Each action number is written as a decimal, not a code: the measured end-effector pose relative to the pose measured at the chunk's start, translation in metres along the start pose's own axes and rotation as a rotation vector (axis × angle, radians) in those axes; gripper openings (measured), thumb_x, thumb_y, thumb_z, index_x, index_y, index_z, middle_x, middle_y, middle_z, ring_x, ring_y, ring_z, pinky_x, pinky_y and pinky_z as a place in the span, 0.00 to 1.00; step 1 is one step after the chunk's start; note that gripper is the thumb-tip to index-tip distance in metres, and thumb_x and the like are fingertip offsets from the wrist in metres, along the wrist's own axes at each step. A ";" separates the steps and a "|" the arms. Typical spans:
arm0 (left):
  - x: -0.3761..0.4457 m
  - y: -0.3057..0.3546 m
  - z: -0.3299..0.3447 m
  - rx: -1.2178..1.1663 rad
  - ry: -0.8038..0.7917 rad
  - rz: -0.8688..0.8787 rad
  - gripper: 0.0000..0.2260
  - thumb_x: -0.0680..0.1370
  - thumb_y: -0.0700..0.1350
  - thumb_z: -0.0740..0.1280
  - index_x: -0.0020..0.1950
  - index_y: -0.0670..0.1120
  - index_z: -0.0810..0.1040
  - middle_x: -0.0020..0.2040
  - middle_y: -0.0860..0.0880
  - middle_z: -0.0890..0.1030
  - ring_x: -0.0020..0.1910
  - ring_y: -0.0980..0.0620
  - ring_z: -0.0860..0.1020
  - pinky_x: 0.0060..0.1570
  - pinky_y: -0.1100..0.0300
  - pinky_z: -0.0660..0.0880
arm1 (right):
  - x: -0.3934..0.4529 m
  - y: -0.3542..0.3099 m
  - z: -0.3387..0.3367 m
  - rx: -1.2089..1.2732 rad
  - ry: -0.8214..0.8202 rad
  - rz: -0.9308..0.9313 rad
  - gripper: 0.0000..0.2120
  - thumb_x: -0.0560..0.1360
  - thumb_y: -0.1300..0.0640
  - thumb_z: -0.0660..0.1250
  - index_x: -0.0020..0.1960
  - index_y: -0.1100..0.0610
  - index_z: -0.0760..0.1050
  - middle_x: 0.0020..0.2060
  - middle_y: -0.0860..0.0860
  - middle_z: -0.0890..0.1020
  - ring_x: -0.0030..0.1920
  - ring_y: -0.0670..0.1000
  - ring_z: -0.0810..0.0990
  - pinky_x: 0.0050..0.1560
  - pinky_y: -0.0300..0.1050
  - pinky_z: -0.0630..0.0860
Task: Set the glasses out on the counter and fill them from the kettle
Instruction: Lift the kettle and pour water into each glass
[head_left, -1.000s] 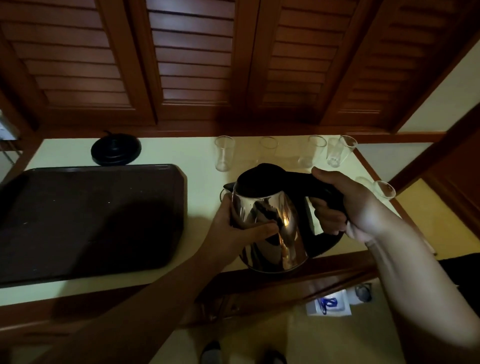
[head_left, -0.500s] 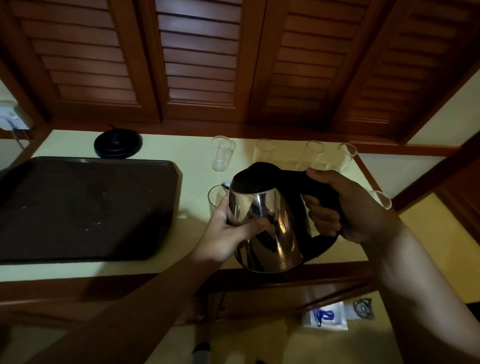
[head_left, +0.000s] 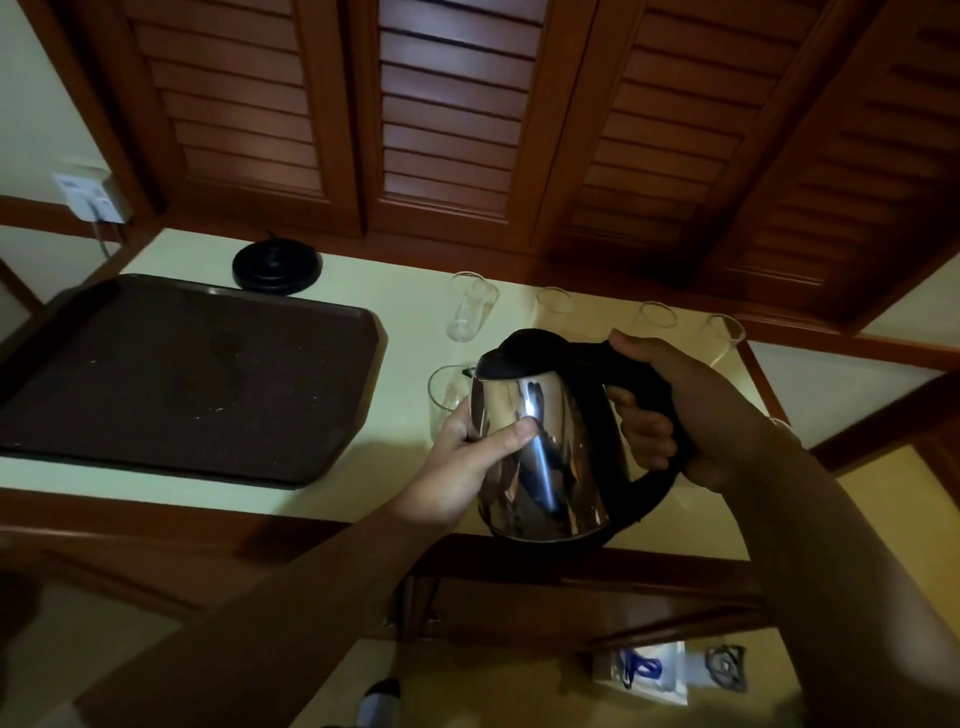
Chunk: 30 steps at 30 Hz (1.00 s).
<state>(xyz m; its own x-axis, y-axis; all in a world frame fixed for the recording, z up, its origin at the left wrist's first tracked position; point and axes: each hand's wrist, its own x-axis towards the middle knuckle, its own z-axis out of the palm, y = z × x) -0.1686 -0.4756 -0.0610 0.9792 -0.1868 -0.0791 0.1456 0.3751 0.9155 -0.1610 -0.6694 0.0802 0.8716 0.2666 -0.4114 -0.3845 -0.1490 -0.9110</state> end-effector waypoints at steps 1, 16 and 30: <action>0.001 -0.002 0.000 -0.015 0.002 -0.001 0.32 0.69 0.55 0.79 0.67 0.39 0.77 0.53 0.38 0.87 0.53 0.38 0.85 0.58 0.40 0.79 | 0.000 -0.001 0.001 -0.005 0.003 0.007 0.25 0.75 0.37 0.64 0.34 0.57 0.67 0.19 0.50 0.63 0.17 0.48 0.62 0.20 0.40 0.63; -0.003 -0.004 0.001 -0.014 -0.015 -0.041 0.21 0.69 0.58 0.75 0.58 0.50 0.82 0.40 0.45 0.85 0.31 0.46 0.80 0.32 0.59 0.74 | 0.003 -0.004 0.005 -0.005 0.019 0.077 0.26 0.80 0.39 0.62 0.31 0.56 0.69 0.19 0.49 0.64 0.17 0.47 0.62 0.21 0.39 0.63; -0.007 0.002 0.006 -0.003 0.014 -0.033 0.21 0.67 0.61 0.79 0.55 0.52 0.85 0.48 0.37 0.82 0.44 0.37 0.76 0.40 0.48 0.72 | -0.001 -0.005 0.002 -0.008 0.004 0.080 0.25 0.78 0.37 0.64 0.32 0.55 0.70 0.20 0.49 0.64 0.17 0.47 0.63 0.21 0.39 0.63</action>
<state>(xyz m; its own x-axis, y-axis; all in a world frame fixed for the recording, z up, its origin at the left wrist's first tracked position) -0.1759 -0.4795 -0.0562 0.9758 -0.1865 -0.1143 0.1777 0.3716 0.9112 -0.1607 -0.6669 0.0847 0.8394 0.2498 -0.4827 -0.4505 -0.1772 -0.8750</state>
